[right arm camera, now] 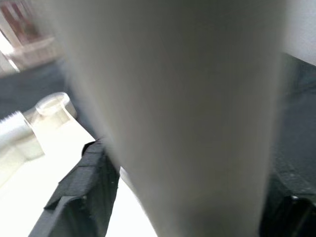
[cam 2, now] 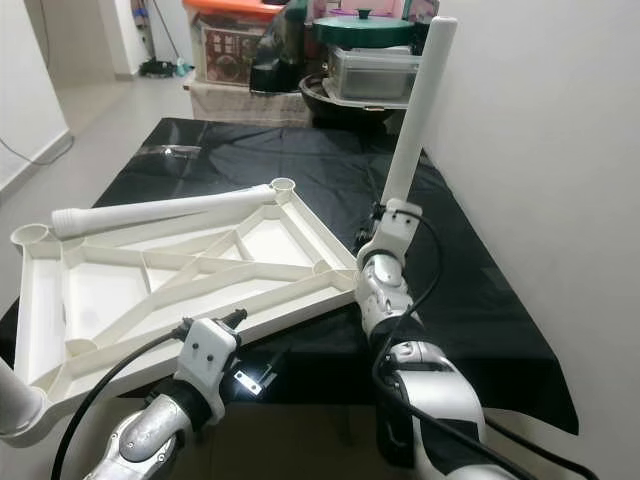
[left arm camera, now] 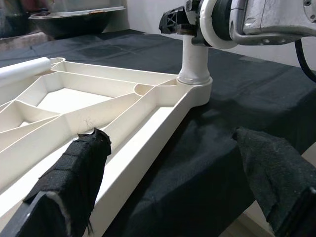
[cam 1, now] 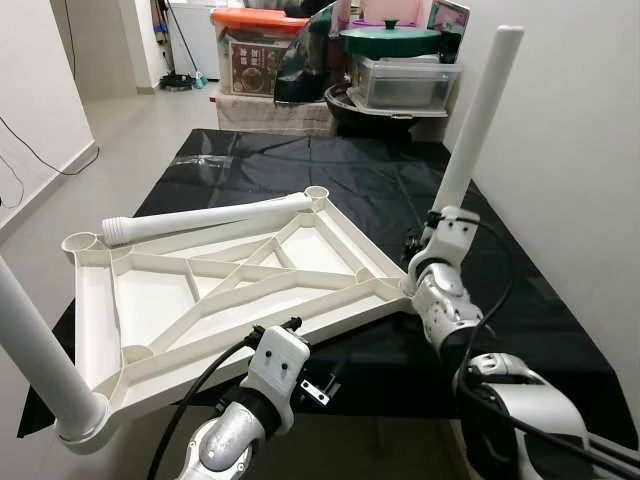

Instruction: Building children table

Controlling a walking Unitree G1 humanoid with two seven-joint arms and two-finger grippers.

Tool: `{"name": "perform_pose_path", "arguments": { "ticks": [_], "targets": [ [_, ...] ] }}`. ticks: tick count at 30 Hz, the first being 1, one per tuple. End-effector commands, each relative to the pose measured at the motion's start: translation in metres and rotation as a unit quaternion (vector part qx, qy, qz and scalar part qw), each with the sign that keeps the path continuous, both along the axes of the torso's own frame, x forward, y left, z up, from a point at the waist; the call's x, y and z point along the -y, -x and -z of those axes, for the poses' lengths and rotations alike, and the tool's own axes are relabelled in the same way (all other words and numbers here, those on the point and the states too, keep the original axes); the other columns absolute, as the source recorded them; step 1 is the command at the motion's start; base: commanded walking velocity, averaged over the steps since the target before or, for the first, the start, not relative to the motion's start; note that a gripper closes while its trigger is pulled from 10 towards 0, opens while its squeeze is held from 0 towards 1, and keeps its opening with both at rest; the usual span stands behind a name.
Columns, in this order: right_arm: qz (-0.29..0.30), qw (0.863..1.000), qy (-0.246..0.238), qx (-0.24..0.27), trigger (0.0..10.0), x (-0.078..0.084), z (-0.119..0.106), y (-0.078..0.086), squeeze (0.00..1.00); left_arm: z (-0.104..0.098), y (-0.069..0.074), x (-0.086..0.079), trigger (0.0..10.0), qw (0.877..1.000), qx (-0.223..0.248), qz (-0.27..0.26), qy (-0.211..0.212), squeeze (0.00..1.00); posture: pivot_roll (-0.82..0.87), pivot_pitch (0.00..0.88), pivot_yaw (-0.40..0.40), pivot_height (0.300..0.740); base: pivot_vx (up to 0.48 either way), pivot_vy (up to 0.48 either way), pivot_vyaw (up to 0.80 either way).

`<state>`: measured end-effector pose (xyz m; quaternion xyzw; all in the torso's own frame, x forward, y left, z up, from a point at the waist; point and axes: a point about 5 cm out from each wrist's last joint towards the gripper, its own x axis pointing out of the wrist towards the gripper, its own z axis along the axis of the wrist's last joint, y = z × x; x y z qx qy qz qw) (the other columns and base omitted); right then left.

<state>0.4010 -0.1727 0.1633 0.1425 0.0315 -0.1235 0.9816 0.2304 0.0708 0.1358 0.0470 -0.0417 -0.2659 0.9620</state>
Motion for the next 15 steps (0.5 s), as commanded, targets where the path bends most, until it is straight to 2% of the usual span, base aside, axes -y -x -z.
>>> {"name": "perform_pose_path", "arguments": {
  "ticks": [1,2,3,4,5,7,8,9,11,12,13,14,15],
  "targets": [
    [-0.007,0.999,-0.014,0.033,10.0,0.000,-0.012,-0.003,0.00,0.001,0.000,0.000,10.0,1.000,-0.004,0.002,-0.003,0.00,0.08,0.000,-0.080,0.740,0.000,0.000,0.00],
    [-0.007,0.999,-0.014,0.033,10.0,0.000,-0.012,-0.003,0.00,0.001,0.000,0.000,10.0,1.000,-0.004,0.002,-0.003,0.00,0.08,0.000,-0.080,0.740,0.000,0.000,0.00],
    [-0.047,0.997,-0.033,0.060,10.0,-0.002,-0.020,-0.005,0.00,0.001,0.000,0.000,10.0,1.000,-0.003,0.002,-0.003,0.00,0.08,0.000,-0.080,0.740,0.000,0.000,0.00],
    [-0.047,0.997,-0.033,0.060,10.0,-0.002,-0.020,-0.005,0.00,0.001,0.000,0.000,10.0,1.000,-0.003,0.002,-0.003,0.00,0.08,0.000,-0.080,0.740,0.000,0.000,0.00],
    [-0.105,0.990,-0.040,0.080,10.0,-0.005,-0.025,-0.007,0.00,0.001,0.000,0.000,10.0,1.000,-0.003,0.002,-0.003,0.00,0.08,0.000,-0.077,0.740,0.000,0.000,0.00],
    [-0.105,0.990,-0.040,0.080,10.0,-0.005,-0.025,-0.007,0.00,0.001,0.000,0.000,10.0,1.000,-0.003,0.002,-0.003,0.00,0.08,0.000,-0.077,0.740,0.000,0.000,0.00],
    [-0.179,0.979,-0.031,0.096,10.0,-0.009,-0.028,-0.006,0.00,0.001,0.000,0.000,10.0,1.000,-0.003,0.002,-0.004,0.00,0.08,0.000,-0.077,0.740,0.000,0.000,0.00],
    [-0.270,0.957,-0.022,0.107,10.0,-0.013,-0.028,-0.003,0.00,0.001,0.000,0.000,10.0,1.000,-0.003,0.002,-0.004,0.00,0.08,0.000,-0.076,0.740,0.000,0.000,0.00],
    [-0.270,0.957,-0.022,0.107,10.0,-0.013,-0.028,-0.003,0.00,0.001,0.000,0.000,10.0,1.000,-0.003,0.002,-0.004,0.00,0.08,0.000,-0.076,0.740,0.000,0.000,0.00],
    [-0.350,0.930,-0.009,0.111,10.0,-0.017,-0.025,0.003,0.00,0.001,0.000,0.000,10.0,1.000,-0.003,0.002,-0.004,0.00,0.08,0.000,-0.070,0.740,0.000,0.000,0.00],
    [-0.350,0.930,-0.009,0.111,10.0,-0.017,-0.025,0.003,0.00,0.001,0.000,0.000,10.0,1.000,-0.003,0.002,-0.004,0.00,0.08,0.000,-0.070,0.740,0.000,0.000,0.00],
    [-0.430,0.896,0.005,0.109,10.0,-0.022,-0.021,0.010,0.00,0.001,0.000,0.000,10.0,1.000,-0.003,0.003,-0.004,0.00,0.08,0.000,-0.072,0.740,0.000,0.000,0.00],
    [-0.504,0.857,0.023,0.107,10.0,-0.028,-0.016,0.020,0.00,0.001,-0.001,0.000,10.0,1.000,-0.003,0.003,-0.004,0.00,0.08,0.000,-0.073,0.740,0.000,0.000,0.00]
  ]
}}
